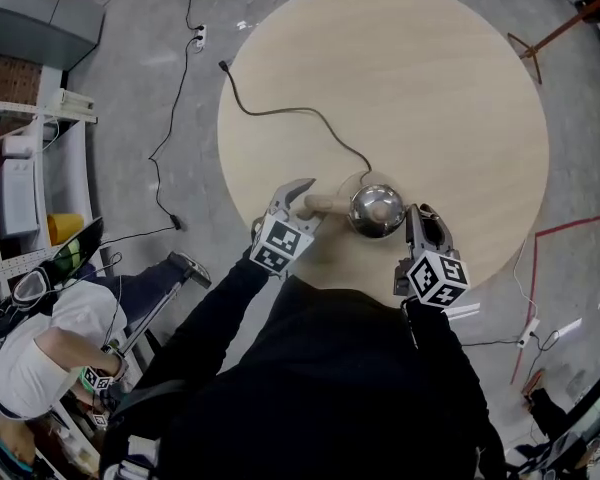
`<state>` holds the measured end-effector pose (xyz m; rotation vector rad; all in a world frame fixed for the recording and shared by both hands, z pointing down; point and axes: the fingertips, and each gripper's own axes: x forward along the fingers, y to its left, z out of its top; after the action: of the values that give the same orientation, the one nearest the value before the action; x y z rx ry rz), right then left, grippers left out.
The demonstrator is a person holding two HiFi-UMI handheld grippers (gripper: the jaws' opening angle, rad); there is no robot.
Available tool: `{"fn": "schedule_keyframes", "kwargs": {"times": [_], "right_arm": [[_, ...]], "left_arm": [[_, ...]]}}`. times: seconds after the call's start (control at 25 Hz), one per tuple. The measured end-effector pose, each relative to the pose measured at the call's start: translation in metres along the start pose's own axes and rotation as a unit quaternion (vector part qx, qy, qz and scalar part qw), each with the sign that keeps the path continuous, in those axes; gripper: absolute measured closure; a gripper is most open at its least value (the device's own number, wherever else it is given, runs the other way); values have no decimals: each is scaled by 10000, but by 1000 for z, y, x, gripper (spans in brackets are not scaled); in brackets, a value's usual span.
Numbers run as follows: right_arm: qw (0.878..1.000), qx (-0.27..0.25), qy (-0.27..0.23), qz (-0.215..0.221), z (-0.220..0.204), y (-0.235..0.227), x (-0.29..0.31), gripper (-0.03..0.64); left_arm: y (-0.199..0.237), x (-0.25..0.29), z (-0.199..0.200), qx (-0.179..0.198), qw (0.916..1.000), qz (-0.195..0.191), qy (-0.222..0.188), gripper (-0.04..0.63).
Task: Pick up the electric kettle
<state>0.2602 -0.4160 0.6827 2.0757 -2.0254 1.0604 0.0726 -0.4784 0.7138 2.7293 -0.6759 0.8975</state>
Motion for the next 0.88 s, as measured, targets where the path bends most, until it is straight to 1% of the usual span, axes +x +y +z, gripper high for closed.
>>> {"fn": "schedule_keyframes", "kwargs": {"times": [0.08,0.2,0.24,0.32,0.36,0.44,0.48,0.56,0.68,0.76,0.88], "right_arm": [[10000,-34,10,-1,-1,0,0,512],[10000,-57,31,10,0,0,1,512],[10000,-59,43,21,0,0,1,512],[9999,-70,73,51,0,-1,1,512],[9999,-84,90,68,1,-2,2,514],[9998,-134,109,102,3,-1,5,514],[9997,-164,114,117,4,-1,6,514],[9996,-220,124,138,4,0,6,514],[9993,-296,114,180,2,1,3,514],[9991,-346,110,238,4,-1,2,514],[9989,-376,154,250,5,-5,-1,514]], "left_arm": [[-1,-1,-3,57,9999,-59,72,380],[-8,-4,0,215,9995,-220,75,385],[-12,-4,0,285,9992,-274,76,408],[-16,-5,-1,386,9986,-354,111,416],[-16,-4,-3,397,9984,-384,140,422],[-15,-1,-6,369,9982,-420,229,457],[-15,1,-8,352,9981,-421,277,457],[-16,3,-11,264,9985,-381,306,462],[-17,1,-8,-104,9994,-230,216,465],[-17,2,-5,-285,9993,-81,207,468],[-20,5,-7,-443,9986,78,286,469]]}}
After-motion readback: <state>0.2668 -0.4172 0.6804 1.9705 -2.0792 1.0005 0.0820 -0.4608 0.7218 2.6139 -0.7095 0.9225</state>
